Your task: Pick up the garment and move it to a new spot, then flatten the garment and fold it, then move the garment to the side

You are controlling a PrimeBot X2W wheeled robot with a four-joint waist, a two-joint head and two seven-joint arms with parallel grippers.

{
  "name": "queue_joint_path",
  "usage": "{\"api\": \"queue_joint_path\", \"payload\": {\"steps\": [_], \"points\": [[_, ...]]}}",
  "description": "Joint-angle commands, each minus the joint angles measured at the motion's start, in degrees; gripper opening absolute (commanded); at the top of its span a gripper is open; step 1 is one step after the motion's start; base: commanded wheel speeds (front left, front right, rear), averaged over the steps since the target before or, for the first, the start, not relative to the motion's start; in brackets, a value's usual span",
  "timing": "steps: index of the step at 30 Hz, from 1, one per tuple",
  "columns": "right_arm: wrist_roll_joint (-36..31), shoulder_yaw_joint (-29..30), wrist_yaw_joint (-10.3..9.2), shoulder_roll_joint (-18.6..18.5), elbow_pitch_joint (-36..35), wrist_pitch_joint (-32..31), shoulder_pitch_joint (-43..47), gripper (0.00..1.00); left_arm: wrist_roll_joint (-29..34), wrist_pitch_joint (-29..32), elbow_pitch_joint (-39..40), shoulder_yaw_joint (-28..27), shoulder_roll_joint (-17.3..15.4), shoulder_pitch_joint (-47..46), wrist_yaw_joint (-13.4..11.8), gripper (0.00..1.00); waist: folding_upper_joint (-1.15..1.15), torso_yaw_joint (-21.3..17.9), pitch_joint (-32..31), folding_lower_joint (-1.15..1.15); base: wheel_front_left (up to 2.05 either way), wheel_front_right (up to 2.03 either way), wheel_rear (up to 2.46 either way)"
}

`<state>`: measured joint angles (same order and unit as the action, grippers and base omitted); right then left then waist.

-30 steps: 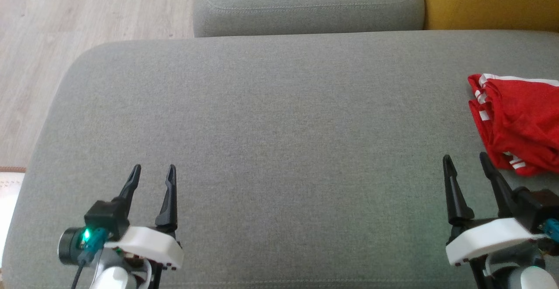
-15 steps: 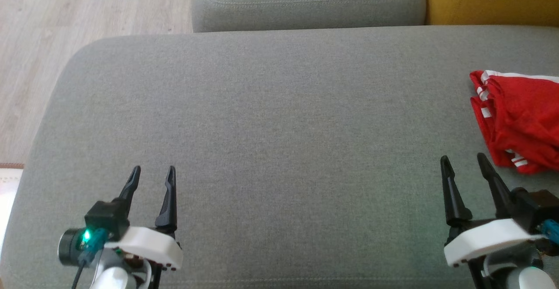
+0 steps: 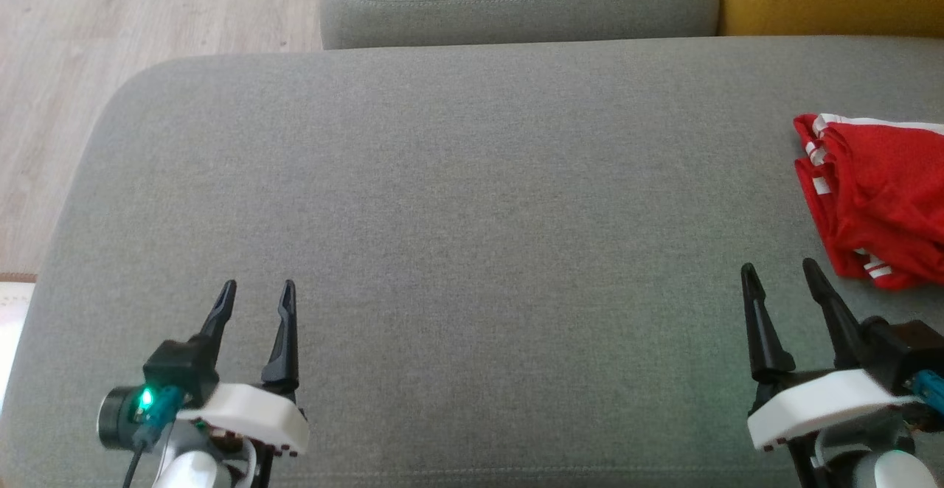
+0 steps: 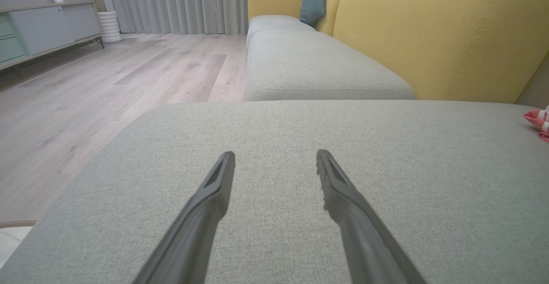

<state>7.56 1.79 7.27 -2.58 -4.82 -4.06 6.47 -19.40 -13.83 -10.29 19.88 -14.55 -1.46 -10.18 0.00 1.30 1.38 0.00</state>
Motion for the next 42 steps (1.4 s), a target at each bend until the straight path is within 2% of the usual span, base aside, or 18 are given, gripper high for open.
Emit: {"api": "queue_joint_path", "payload": {"steps": [1,6,7,10,42], "points": [[0.5,-1.6,0.22,-0.3,-2.1,-0.1,-2.3,1.00,-0.5,-0.9,1.6,-1.8,-1.5,-3.4,-0.5,1.00,0.00,-0.1,0.1,0.00,0.00,0.00,0.00],[0.7,-1.6,0.22,-0.3,-2.2,-0.2,-2.4,1.00,-0.4,-0.9,1.6,-1.5,-1.5,-3.7,-0.5,1.00,0.00,0.0,0.4,0.00,0.00,0.00,0.00],[0.5,0.0,0.01,0.0,0.2,-0.1,0.0,0.00,0.0,-0.4,-0.2,0.2,0.1,-0.2,-0.1,0.00,0.00,0.0,0.4,0.00,0.00,0.00,0.00],[0.5,0.0,0.00,0.0,3.4,0.0,0.5,0.00,0.0,-0.3,-2.8,0.5,1.0,1.1,0.0,0.00,0.00,0.0,0.4,0.00,0.00,0.00,0.00],[23.2,-0.2,0.06,-1.0,7.2,0.4,-2.8,0.00,-19.2,4.4,-3.1,-5.7,3.2,-0.4,4.5,0.00,0.00,-0.4,0.0,0.00,0.00,0.00,0.00]]}}
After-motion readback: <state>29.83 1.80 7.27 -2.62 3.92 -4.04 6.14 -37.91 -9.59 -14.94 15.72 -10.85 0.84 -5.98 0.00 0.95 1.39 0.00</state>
